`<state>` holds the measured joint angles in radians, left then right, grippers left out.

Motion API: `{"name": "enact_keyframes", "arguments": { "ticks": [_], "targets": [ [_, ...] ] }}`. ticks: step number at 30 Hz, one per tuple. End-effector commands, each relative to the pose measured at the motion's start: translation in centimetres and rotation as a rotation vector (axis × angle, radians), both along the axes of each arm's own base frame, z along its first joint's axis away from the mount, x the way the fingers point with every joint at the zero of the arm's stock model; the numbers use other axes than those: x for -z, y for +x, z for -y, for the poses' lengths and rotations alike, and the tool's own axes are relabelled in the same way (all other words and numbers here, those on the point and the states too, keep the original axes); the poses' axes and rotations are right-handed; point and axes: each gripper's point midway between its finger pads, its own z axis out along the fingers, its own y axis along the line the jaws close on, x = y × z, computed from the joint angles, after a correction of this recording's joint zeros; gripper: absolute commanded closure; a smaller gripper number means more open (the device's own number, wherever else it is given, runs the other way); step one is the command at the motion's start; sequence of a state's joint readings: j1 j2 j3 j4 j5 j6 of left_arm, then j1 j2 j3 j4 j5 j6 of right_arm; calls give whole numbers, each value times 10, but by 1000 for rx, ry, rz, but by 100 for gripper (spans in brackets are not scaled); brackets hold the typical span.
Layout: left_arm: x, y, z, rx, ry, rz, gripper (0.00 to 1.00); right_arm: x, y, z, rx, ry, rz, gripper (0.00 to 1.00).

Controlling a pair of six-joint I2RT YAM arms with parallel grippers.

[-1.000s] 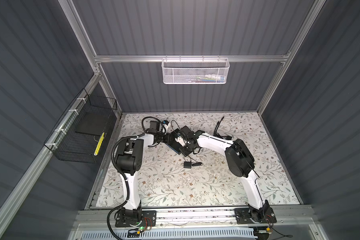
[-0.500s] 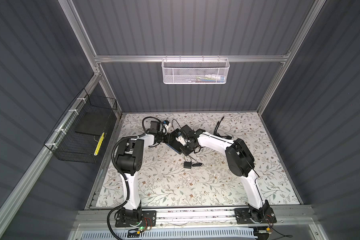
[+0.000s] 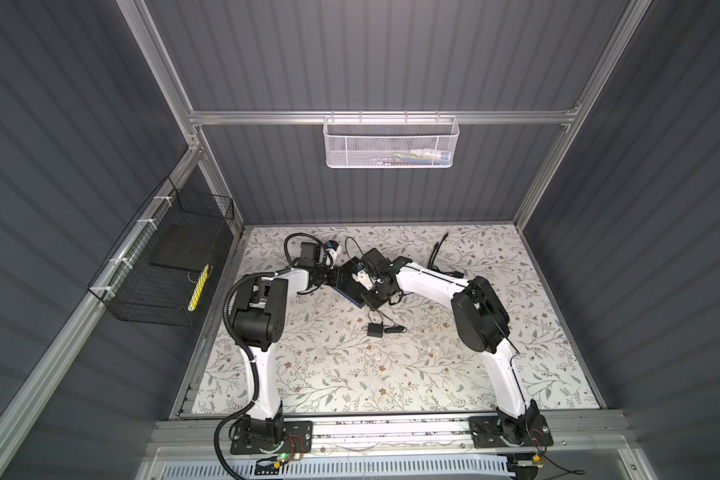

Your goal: Insert the plug into the switch port

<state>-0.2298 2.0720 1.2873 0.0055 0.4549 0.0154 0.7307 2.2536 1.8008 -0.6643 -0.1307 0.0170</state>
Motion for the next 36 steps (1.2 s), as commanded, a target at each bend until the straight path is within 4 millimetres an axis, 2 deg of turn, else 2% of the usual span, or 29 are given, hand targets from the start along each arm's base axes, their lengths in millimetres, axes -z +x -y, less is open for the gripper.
{"name": "enact_keyframes", "arguments": {
  "ticks": [1, 4, 9, 12, 14, 17, 22, 24, 27, 31, 36],
  "targets": [
    [43, -101, 45, 179, -56, -359, 59, -107, 68, -63, 8, 356, 339, 91],
    [42, -100, 45, 183, -55, -353, 60, -92, 67, -58, 20, 332, 322, 91],
    [44, -101, 45, 185, -58, -364, 60, -109, 73, -58, 17, 358, 350, 91],
    [40, -99, 45, 181, -54, -354, 60, -99, 69, -60, 5, 346, 324, 91],
    [41, -99, 43, 180, -34, -350, 61, -93, 67, -53, 13, 324, 315, 91],
    [42, -93, 37, 157, -6, -347, 61, -98, 63, -32, 32, 296, 328, 90],
    [47, -78, 23, 67, 25, -345, 60, -94, 51, 20, 106, 211, 312, 89],
    [48, -74, 16, 33, 41, -340, 60, -88, 38, 47, 148, 172, 293, 86],
    [45, -69, 10, 7, 47, -329, 60, -80, 18, 73, 167, 139, 253, 79],
    [40, -66, 10, 5, 45, -317, 59, -58, -8, 85, 120, 105, 191, 72],
    [30, -66, 12, 17, 33, -300, 59, -33, -27, 84, 81, 109, 117, 72]
  ]
}}
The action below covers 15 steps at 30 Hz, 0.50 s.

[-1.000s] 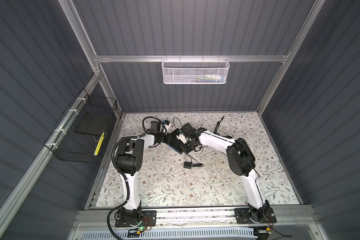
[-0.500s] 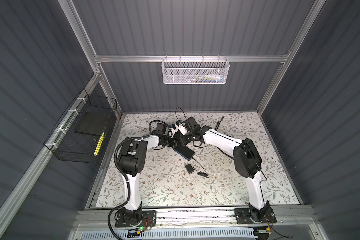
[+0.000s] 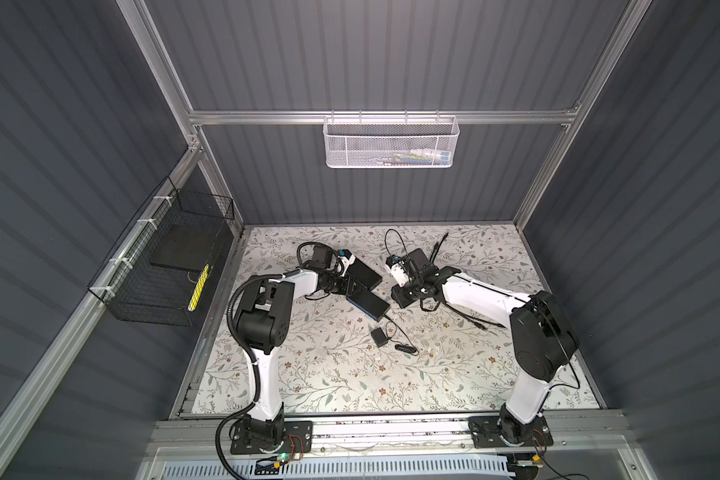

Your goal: Insert the plug into the switch port

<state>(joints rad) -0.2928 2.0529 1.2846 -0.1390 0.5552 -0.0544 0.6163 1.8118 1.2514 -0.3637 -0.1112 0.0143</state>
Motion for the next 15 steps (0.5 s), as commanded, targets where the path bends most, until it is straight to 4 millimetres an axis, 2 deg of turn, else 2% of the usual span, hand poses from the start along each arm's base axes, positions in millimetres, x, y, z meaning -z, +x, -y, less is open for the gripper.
{"name": "enact_keyframes", "arguments": {
  "ticks": [1, 7, 15],
  "targets": [
    [25, -20, -23, -42, 111, -107, 59, 17, -14, -5, -49, 4, -53, 72],
    [15, -22, -19, -13, 86, -94, 58, 38, -35, -18, -119, -36, -85, 72],
    [17, -27, -17, 0, 69, -102, 58, 56, -40, -21, -128, -60, -116, 74]
  ]
}}
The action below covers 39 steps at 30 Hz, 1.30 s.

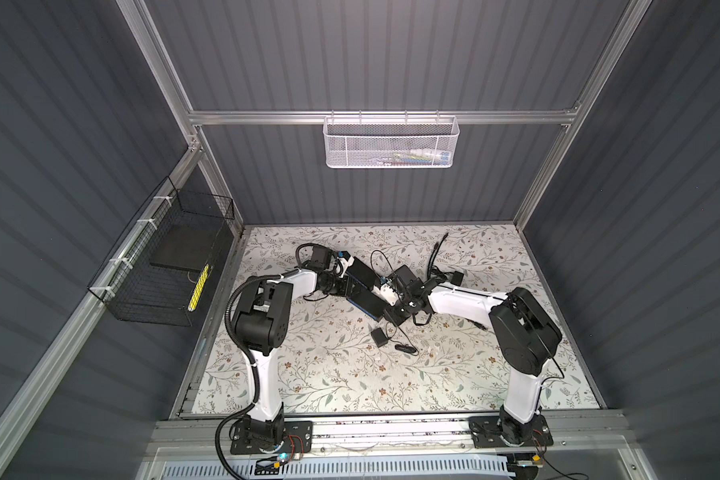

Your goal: Insert the plug into the switch port

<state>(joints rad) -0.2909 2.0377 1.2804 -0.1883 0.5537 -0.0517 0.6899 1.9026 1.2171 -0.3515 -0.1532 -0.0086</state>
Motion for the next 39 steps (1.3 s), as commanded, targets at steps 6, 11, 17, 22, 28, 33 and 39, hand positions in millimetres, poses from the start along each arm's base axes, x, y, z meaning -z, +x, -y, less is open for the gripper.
{"name": "enact_keyframes", "arguments": {
  "ticks": [6, 11, 17, 22, 28, 33, 39],
  "targets": [
    [20, -20, -12, 8, 54, -73, 58, 15, -8, 5, -27, -46, -23, 74],
    [19, -19, -12, 9, 51, -72, 58, 23, -13, 4, -45, -69, -34, 77],
    [20, -18, -11, 11, 51, -75, 58, 28, -15, 3, -56, -83, -40, 84],
    [21, -16, -10, 14, 48, -73, 58, 27, -15, 4, -56, -89, -33, 90],
    [19, -16, -3, 36, 30, -70, 58, 25, -12, 3, -62, -88, -24, 96],
    [19, -21, 5, 61, 17, -75, 58, 21, -6, -3, -71, -80, -7, 99],
    [21, -25, 14, 86, 3, -80, 58, 12, 2, -10, -75, -63, 18, 100]
  ]
}}
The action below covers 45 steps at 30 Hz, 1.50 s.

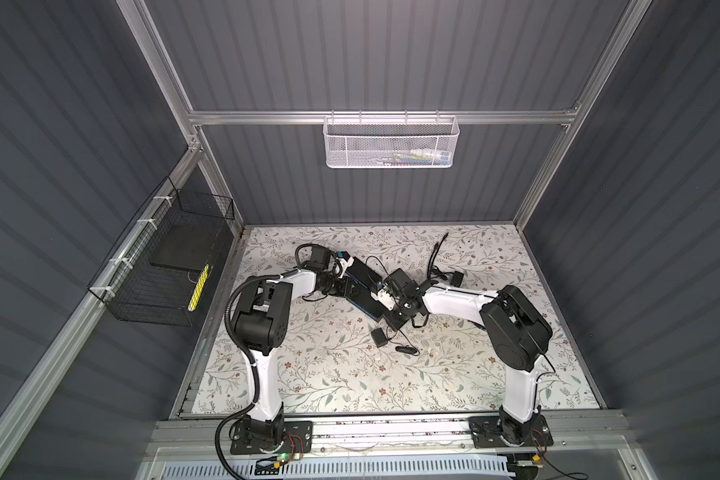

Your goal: Insert the plug into the switch port

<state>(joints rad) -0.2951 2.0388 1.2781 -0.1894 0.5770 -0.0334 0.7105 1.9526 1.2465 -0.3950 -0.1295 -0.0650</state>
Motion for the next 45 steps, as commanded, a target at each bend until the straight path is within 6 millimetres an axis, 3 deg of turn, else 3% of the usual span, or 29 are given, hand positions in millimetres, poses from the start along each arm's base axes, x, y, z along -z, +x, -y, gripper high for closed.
{"name": "enact_keyframes", "arguments": {
  "ticks": [1, 28, 45],
  "targets": [
    [22, -22, 11, 61, 15, -83, 58, -5, 11, -11, -13, 11, 34, 100],
    [34, -37, 39, 107, -21, -121, 58, -30, 53, -43, 15, 100, 146, 100],
    [34, -52, 40, 103, -39, -132, 59, -45, 67, -32, 124, 92, 149, 100]
  ]
}}
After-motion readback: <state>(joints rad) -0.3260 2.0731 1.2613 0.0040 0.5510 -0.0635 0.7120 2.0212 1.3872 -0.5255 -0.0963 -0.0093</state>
